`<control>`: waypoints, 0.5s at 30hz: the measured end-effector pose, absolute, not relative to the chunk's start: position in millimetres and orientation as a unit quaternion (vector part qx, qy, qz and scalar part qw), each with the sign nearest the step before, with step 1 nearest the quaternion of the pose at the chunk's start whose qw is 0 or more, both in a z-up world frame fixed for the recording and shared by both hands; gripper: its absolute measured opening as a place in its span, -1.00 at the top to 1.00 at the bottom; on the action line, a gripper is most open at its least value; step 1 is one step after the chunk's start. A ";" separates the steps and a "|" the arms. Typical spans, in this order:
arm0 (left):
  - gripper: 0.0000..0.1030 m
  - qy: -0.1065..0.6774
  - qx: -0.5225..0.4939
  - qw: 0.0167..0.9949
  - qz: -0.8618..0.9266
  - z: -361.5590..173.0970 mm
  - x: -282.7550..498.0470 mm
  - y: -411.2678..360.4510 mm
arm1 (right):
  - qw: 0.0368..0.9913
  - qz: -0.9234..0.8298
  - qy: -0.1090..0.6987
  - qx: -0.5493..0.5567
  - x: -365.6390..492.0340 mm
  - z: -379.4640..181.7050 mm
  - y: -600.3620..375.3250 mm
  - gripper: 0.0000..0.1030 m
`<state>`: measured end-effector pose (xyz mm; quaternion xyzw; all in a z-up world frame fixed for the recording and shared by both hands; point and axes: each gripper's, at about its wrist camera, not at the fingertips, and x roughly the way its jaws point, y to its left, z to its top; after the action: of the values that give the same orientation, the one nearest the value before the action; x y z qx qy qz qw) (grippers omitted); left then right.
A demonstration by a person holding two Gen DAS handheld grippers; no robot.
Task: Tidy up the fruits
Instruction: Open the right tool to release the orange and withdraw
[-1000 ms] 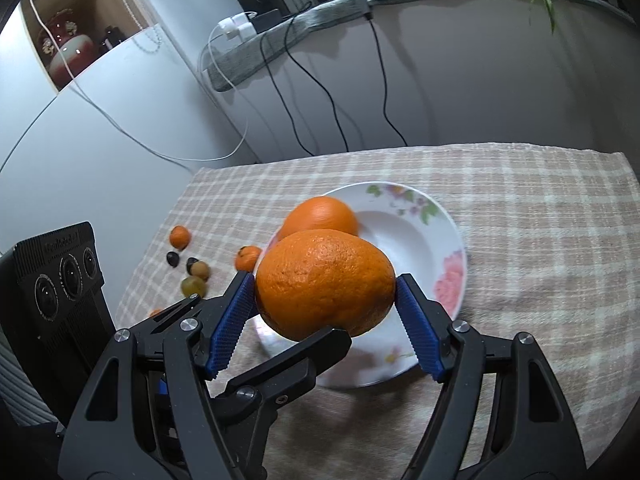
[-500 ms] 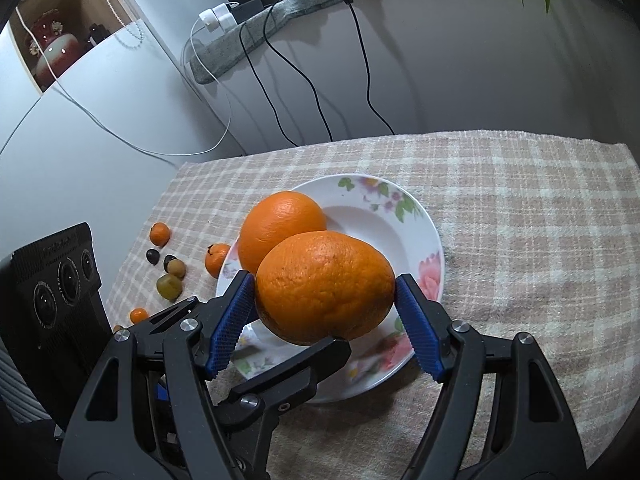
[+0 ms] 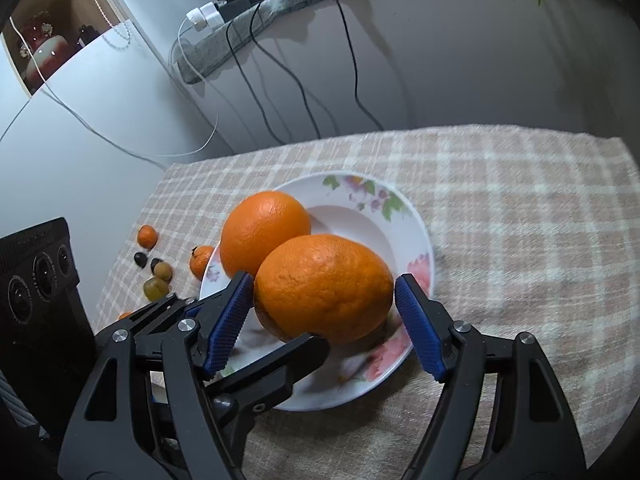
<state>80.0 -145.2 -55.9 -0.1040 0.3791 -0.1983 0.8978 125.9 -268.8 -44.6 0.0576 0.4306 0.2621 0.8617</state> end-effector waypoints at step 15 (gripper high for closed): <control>-0.21 0.363 -0.095 0.908 -0.187 -49.5 51.6 -118.8 | 0.880 0.265 0.390 0.059 109.4 -25.4 -273.5 -0.62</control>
<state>51.6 -118.8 -49.5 -0.0953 0.3628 -0.1873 0.9079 109.4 -273.5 -25.4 0.0595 0.3904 0.2648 0.8797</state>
